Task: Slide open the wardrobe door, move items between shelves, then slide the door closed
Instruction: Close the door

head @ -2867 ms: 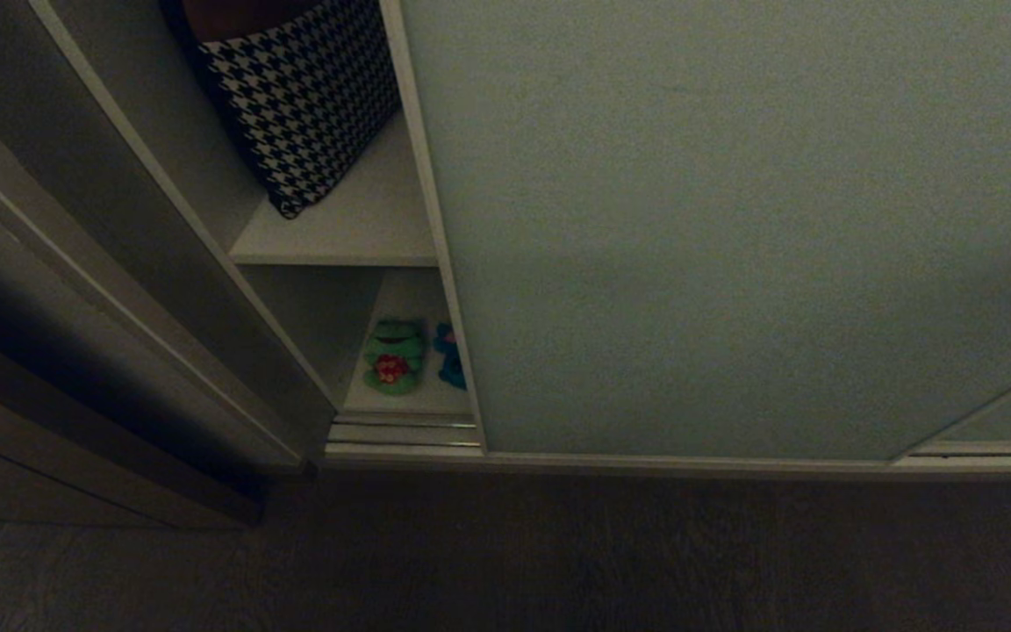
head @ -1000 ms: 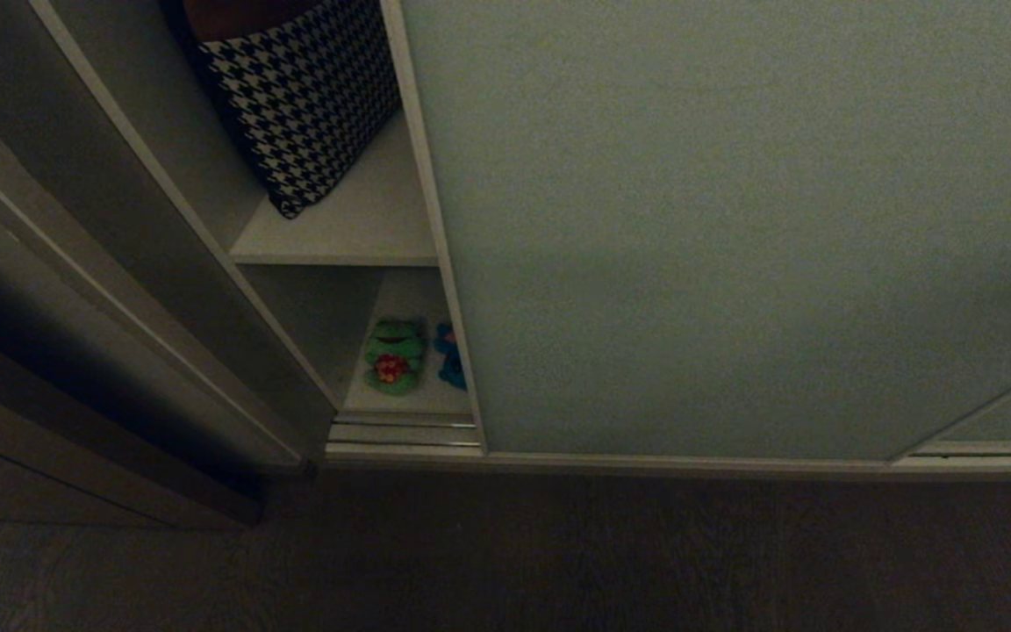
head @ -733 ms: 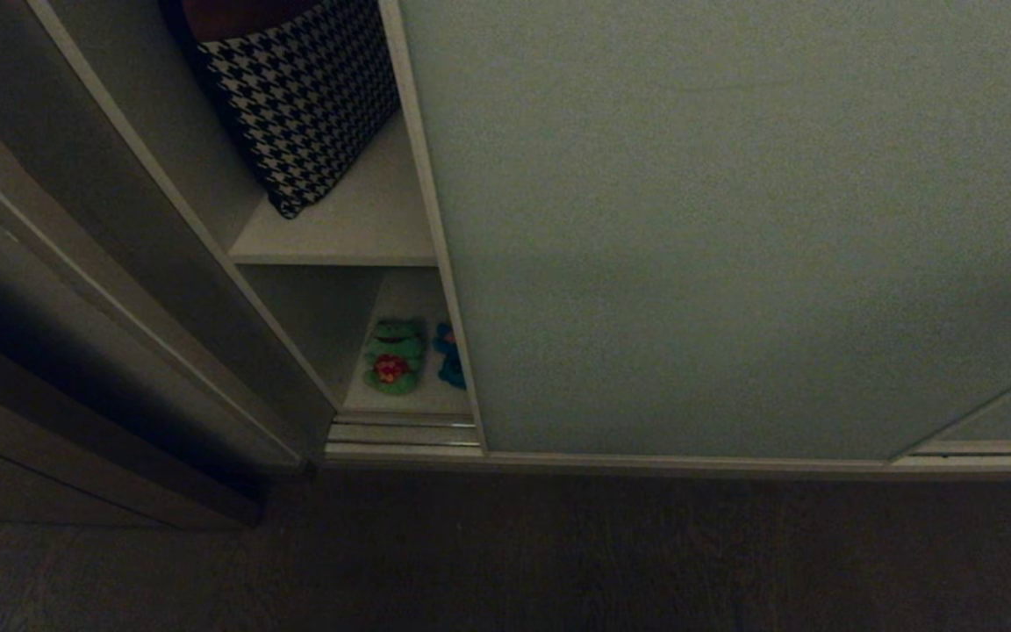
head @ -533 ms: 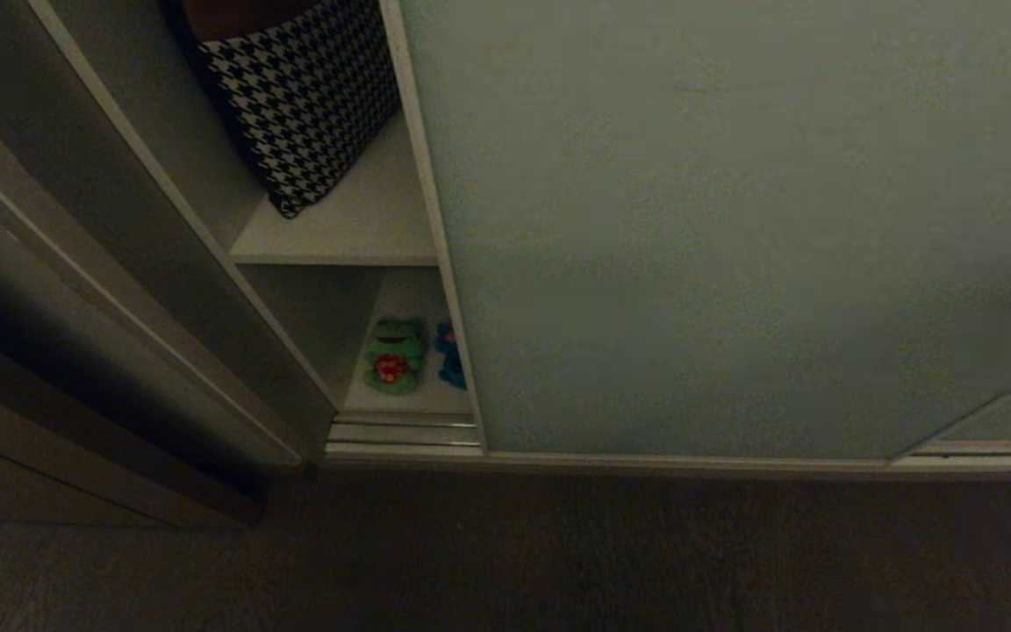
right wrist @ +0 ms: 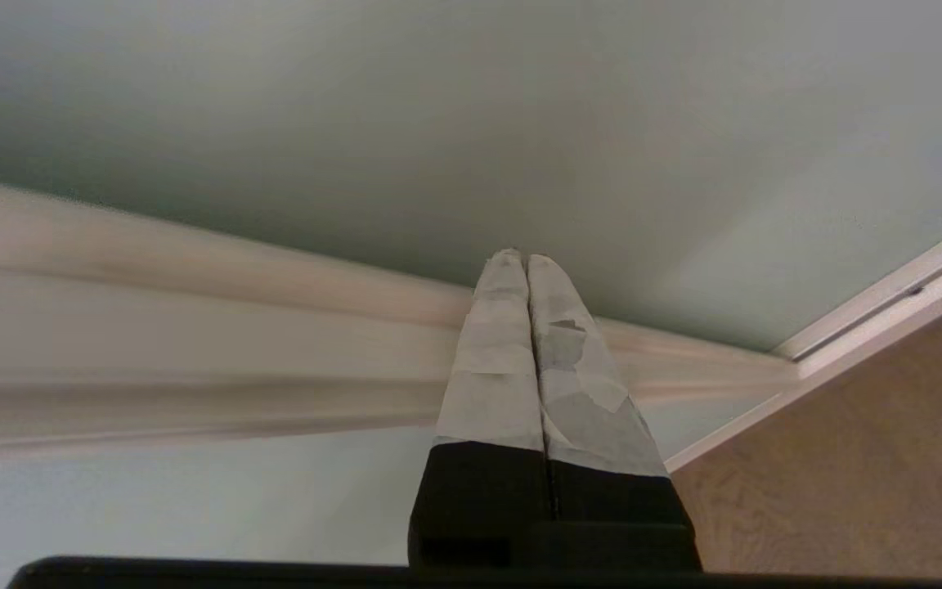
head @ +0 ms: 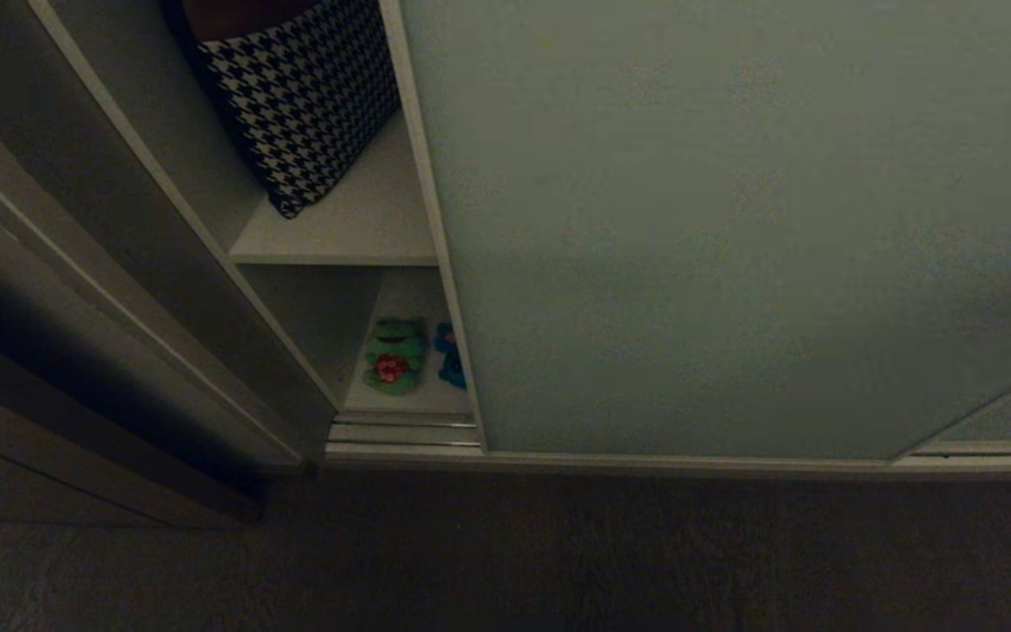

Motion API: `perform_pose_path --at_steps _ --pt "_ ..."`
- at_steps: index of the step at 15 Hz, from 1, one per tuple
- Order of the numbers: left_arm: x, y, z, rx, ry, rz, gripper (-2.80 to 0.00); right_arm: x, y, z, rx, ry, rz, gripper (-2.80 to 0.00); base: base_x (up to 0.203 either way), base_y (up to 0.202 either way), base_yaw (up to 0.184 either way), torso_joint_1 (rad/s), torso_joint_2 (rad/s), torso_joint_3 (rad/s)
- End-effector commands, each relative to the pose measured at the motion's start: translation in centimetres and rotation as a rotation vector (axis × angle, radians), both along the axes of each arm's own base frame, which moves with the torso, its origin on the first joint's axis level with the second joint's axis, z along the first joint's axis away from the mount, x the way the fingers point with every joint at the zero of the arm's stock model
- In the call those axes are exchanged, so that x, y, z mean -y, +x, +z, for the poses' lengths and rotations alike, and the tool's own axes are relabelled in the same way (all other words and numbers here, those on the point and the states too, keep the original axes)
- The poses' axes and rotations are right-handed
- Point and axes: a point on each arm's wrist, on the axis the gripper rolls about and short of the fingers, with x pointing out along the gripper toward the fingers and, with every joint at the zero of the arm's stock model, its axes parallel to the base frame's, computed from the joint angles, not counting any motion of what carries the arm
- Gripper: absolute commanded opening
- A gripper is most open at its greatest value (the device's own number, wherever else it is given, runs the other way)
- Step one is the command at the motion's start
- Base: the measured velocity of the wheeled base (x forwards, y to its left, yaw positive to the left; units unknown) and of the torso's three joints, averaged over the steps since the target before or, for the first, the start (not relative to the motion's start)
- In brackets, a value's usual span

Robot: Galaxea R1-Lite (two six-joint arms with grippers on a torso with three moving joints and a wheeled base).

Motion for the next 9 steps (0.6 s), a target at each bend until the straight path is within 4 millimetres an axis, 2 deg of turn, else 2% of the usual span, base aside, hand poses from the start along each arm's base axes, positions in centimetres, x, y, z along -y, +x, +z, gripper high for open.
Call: perform_pose_path --at_steps 1,5,9 --pt "0.0 0.0 0.0 -0.001 0.0 0.001 -2.8 -0.7 0.2 0.3 0.003 0.0 0.016 -2.8 0.0 0.0 0.0 0.0 0.0 0.0" --pt "0.0 0.0 0.0 -0.001 0.0 0.001 -2.8 -2.1 0.7 0.5 0.0 0.003 0.04 -2.8 0.0 0.0 0.0 0.0 0.0 0.0" --pt "0.0 0.0 0.0 -0.001 0.0 0.001 -2.8 -4.2 0.1 1.1 -0.01 0.012 0.062 -2.8 0.0 0.0 0.0 0.0 0.0 0.0"
